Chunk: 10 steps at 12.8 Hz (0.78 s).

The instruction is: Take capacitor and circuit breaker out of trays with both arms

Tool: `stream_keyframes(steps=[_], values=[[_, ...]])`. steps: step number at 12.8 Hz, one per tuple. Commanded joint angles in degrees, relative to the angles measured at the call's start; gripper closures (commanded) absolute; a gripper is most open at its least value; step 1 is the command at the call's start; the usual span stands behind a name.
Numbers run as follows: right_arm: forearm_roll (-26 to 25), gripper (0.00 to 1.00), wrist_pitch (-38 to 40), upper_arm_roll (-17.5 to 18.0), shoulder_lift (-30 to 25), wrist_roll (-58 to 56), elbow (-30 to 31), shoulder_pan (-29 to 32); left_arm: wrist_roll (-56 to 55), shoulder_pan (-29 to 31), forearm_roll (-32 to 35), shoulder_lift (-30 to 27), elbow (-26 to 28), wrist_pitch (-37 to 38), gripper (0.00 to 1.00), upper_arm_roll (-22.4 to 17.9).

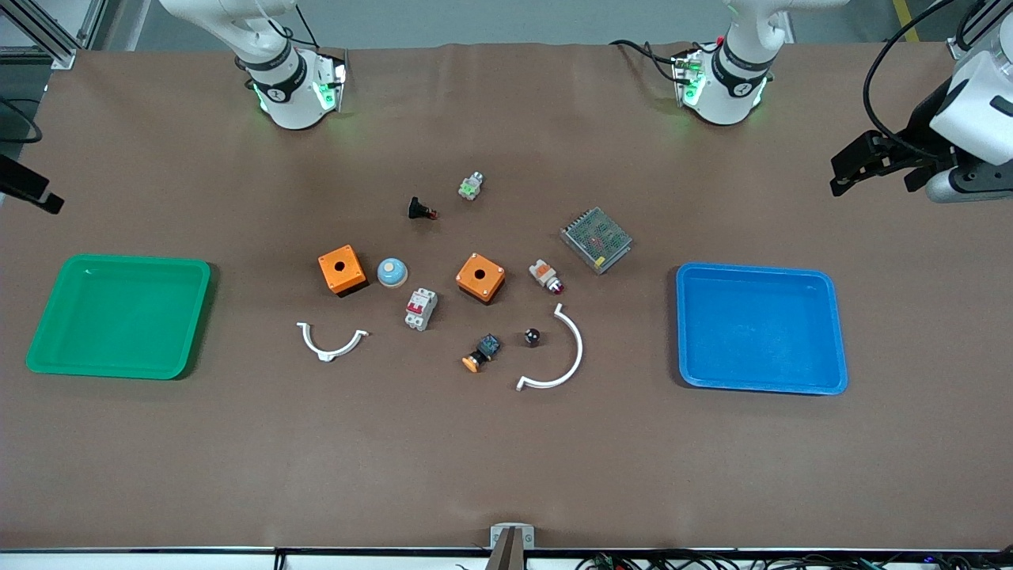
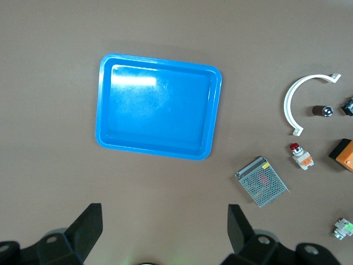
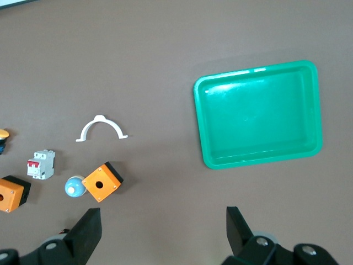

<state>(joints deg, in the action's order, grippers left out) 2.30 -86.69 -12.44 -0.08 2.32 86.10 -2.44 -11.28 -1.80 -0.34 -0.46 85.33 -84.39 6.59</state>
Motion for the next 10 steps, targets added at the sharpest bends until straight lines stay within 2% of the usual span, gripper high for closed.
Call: stream_keyframes(steps=[1,3,10], values=[[-0.9,0.0,-0.4,1.0,1.6,-0.3,-2.2,1.2,0.5,0.1,0.3,-0.7,0.1,0.4,0.0,0.1],[-0.8,0.0,-0.4,1.1,1.7,-0.3,-2.2,1.1,1.6,-0.1,3.8,-0.5,-0.4,0.3,0.0,0.2],[-0.9,0.0,-0.4,1.1,1.9,-0.4,-2.2,1.1,2.6,0.6,1.3,-0.3,-0.9,0.4,0.0,-0.3]])
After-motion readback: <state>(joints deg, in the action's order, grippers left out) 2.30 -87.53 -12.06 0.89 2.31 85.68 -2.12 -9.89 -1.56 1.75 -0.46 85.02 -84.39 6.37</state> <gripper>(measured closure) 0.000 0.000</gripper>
